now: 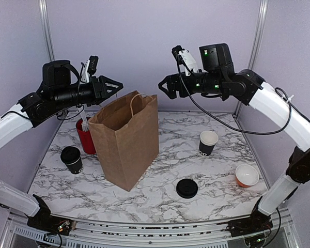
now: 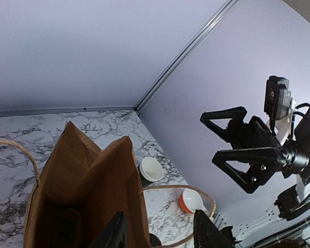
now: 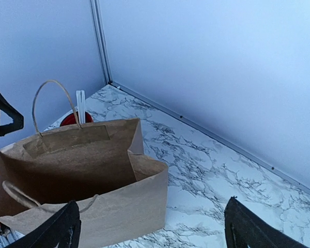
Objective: Pack the takeout coffee
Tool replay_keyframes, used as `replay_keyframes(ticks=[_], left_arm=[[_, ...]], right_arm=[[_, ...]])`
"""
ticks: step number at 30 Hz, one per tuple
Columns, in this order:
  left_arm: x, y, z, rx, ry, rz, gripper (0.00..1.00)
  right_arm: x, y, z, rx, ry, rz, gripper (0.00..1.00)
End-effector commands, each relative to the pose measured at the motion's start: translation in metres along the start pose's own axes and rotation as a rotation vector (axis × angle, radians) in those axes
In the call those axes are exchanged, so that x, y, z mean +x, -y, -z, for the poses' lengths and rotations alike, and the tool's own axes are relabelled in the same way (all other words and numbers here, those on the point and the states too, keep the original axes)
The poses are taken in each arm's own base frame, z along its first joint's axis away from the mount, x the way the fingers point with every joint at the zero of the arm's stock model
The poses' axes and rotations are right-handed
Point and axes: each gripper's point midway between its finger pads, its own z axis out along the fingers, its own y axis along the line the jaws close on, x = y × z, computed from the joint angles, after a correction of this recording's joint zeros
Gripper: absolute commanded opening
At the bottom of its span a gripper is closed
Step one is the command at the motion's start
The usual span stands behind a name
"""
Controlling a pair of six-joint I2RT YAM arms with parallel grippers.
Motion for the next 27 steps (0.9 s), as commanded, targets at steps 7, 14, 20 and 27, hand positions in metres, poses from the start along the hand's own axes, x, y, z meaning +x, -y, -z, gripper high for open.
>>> replay_keyframes(ticks=[7, 14, 20, 27], left_arm=[[-0.022, -0.004, 0.042, -0.121, 0.081, -0.117, 0.73], [-0.025, -0.022, 0.069, -0.242, 0.133, -0.141, 0.94], [-0.015, -0.046, 0.094, -0.368, 0.149, -0.134, 0.99], [0.012, -0.097, 0.128, -0.627, 0.131, -0.076, 0.99]], right_arm=[[0.023, 0.028, 0.012, 0.069, -0.012, -0.057, 0.94], [0.037, 0.039, 0.019, 0.1, -0.016, -0.08, 0.95], [0.054, 0.049, 0.018, 0.124, -0.023, -0.096, 0.99], [0.073, 0.056, 0.015, 0.145, -0.032, -0.105, 1.0]])
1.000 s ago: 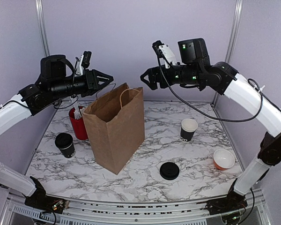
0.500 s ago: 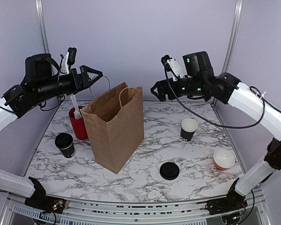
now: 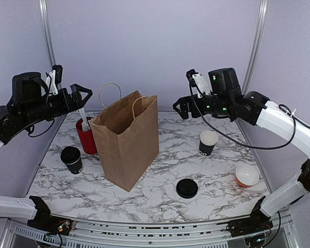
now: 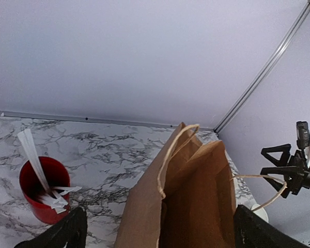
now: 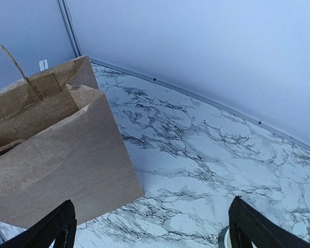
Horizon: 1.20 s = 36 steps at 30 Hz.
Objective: Pack the takeout coffee
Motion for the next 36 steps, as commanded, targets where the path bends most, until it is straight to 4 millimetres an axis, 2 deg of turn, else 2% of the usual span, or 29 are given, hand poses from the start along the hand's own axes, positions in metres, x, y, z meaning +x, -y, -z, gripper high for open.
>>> replay_keyframes(ticks=[1, 14, 20, 27, 36], left_arm=[[0.029, -0.056, 0.011, -0.256, -0.051, 0.016, 0.99], [0.123, -0.15, 0.03, -0.652, -0.296, 0.067, 0.99], [0.153, -0.176, 0.023, -0.719, -0.412, 0.072, 0.99], [0.161, -0.19, 0.01, -0.757, -0.461, 0.029, 0.99], [0.177, -0.202, -0.002, -0.761, -0.498, 0.038, 0.99]], right_arm=[[-0.007, 0.01, 0.004, 0.021, 0.058, -0.036, 1.0], [0.017, 0.016, -0.016, 0.01, 0.025, -0.028, 1.0], [0.018, 0.015, -0.019, -0.004, 0.024, -0.011, 1.0], [0.023, 0.014, -0.019, -0.018, 0.035, -0.022, 1.0], [0.024, 0.018, -0.007, -0.002, 0.062, -0.041, 0.99]])
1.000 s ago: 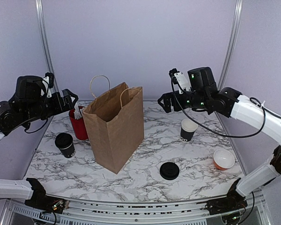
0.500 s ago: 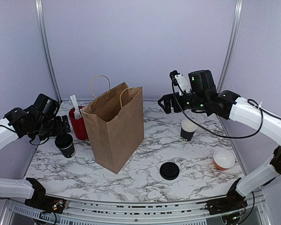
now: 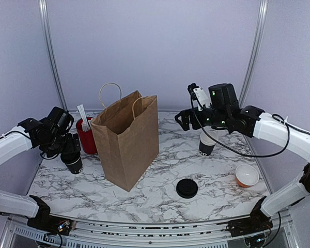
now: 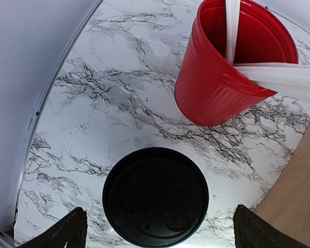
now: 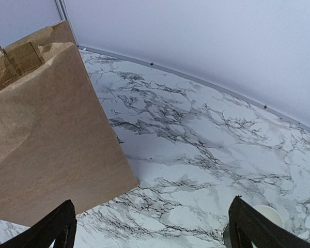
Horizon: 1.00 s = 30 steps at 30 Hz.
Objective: Pack the takeout coffee
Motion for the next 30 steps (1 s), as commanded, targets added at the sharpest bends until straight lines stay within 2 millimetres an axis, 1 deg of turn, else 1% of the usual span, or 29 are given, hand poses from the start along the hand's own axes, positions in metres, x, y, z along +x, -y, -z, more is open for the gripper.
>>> replay_keyframes(ticks=[1, 9, 14, 19, 24, 27, 30], left_arm=[[0.008, 0.002, -0.012, 0.012, -0.025, -0.017, 0.99], [0.016, -0.001, -0.025, -0.015, -0.032, -0.032, 0.95], [0.016, -0.003, -0.031, -0.035, -0.029, -0.036, 0.9], [0.015, -0.002, -0.034, -0.043, -0.027, -0.043, 0.82], [0.017, -0.004, -0.036, -0.052, -0.033, -0.056, 0.72], [0.017, -0.004, -0.033, -0.047, -0.026, -0.06, 0.67], [0.014, -0.004, -0.026, -0.03, -0.018, -0.063, 0.61]], right_arm=[[-0.027, 0.003, 0.019, 0.001, 0.096, -0.023, 1.0], [-0.026, 0.0, 0.017, -0.019, 0.098, -0.034, 0.99], [-0.025, 0.0, 0.018, -0.02, 0.098, -0.037, 0.99], [-0.024, 0.0, 0.018, -0.018, 0.093, -0.034, 0.99], [-0.024, 0.0, 0.018, -0.017, 0.091, -0.037, 0.99], [-0.023, 0.0, 0.017, -0.02, 0.089, -0.037, 0.99], [-0.023, -0.001, 0.017, -0.023, 0.088, -0.038, 0.99]])
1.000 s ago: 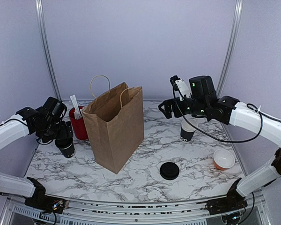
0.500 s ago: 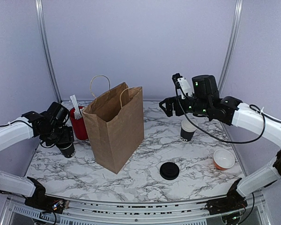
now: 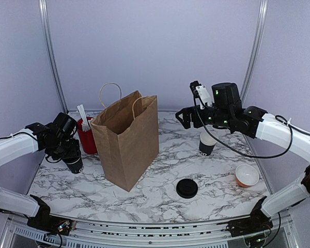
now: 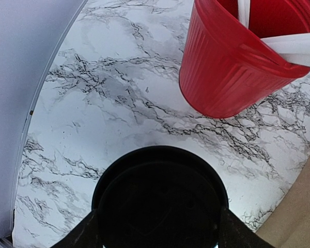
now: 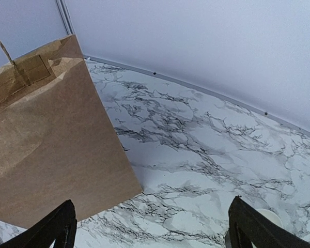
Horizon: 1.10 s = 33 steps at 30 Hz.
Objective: Pack the takeout coffee
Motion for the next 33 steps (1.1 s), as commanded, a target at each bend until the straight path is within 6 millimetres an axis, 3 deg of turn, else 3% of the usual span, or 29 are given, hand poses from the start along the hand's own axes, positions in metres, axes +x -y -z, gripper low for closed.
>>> replay_keyframes(ticks=[1, 9, 20, 33], left_arm=[[-0.003, -0.004, 0.008, 0.007, 0.017, -0.01, 0.59], [0.012, 0.009, 0.037, 0.102, -0.02, -0.027, 0.54], [0.085, 0.036, 0.074, 0.257, -0.093, -0.099, 0.52], [0.149, 0.11, 0.132, 0.412, -0.06, -0.339, 0.52]], right_arm=[[-0.012, 0.001, 0.006, -0.008, 0.038, -0.017, 0.99], [-0.017, -0.001, 0.002, -0.009, 0.037, 0.006, 0.99], [-0.018, -0.004, -0.004, -0.036, 0.023, -0.002, 0.99], [0.004, 0.0, 0.01, -0.038, 0.014, -0.026, 0.99]])
